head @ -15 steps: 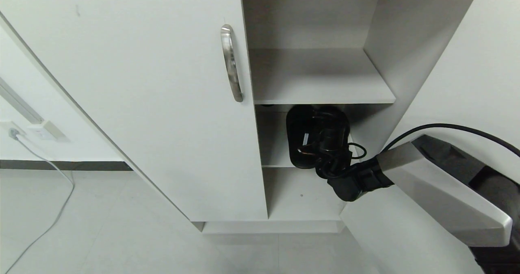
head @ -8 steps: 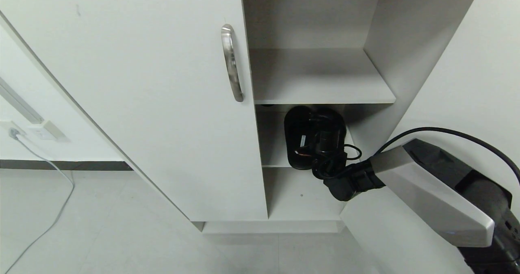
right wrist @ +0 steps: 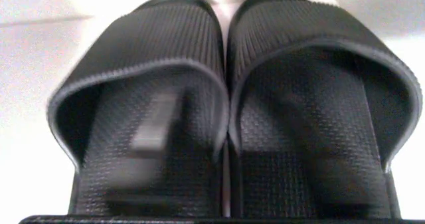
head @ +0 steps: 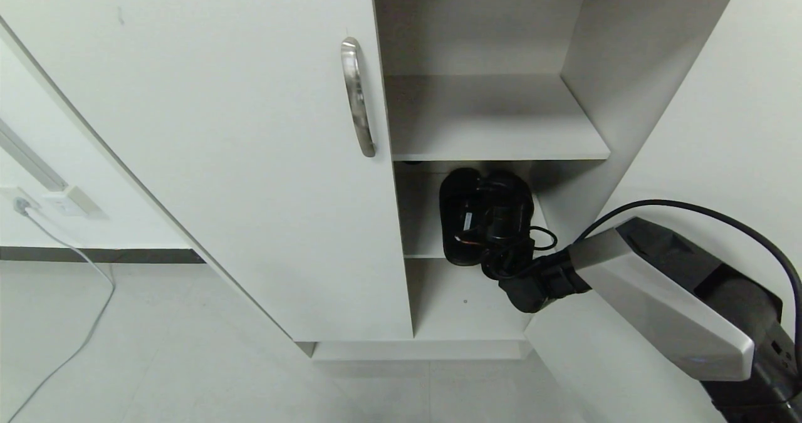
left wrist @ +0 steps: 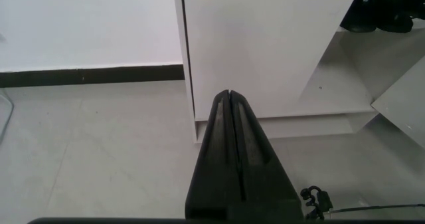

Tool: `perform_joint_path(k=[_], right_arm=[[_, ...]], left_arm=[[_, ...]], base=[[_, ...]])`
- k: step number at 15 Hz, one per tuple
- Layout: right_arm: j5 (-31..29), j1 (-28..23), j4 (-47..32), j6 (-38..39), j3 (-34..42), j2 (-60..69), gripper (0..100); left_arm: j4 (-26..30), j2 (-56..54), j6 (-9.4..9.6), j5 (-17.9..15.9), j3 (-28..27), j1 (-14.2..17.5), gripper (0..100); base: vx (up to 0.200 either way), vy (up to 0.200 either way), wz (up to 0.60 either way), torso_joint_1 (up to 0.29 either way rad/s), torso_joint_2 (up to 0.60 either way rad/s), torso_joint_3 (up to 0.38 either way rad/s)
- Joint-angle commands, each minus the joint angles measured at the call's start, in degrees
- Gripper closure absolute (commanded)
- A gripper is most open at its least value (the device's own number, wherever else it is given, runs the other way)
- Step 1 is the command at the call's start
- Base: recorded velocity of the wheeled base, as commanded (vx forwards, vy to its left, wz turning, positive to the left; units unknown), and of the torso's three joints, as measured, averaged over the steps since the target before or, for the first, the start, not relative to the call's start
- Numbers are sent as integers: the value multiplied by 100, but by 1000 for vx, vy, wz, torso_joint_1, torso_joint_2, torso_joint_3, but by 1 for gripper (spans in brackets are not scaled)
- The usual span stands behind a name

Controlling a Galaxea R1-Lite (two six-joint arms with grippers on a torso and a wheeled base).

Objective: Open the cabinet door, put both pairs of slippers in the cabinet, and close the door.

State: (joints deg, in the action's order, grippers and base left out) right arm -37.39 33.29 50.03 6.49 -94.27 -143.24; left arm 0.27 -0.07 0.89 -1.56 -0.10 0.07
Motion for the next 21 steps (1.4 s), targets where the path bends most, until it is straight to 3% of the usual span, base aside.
perform_joint_path(k=[1, 4, 11, 16, 21], right_arm=[[-5, 11, 24, 2, 260, 156, 0], [-32, 116, 306, 55, 1007, 683, 0], [-32, 881, 1527, 81, 4373, 2599, 0], [-14, 1048, 1835, 81, 4892, 2740, 0], [4, 1074, 1914, 72, 4909, 2547, 0]], left_arm=[[0, 7, -1, -2, 1, 1, 100], [0, 7, -1, -2, 1, 1, 100], [0, 7, 16, -2, 1, 1, 100], [0, 7, -1, -2, 1, 1, 100], [0, 7, -1, -2, 1, 1, 100]], base=[[0, 0, 0, 0, 0, 0], [0, 0, 0, 0, 0, 0], [0, 0, 0, 0, 0, 0], [0, 0, 0, 0, 0, 0], [-200, 0, 0, 5, 2, 1]])
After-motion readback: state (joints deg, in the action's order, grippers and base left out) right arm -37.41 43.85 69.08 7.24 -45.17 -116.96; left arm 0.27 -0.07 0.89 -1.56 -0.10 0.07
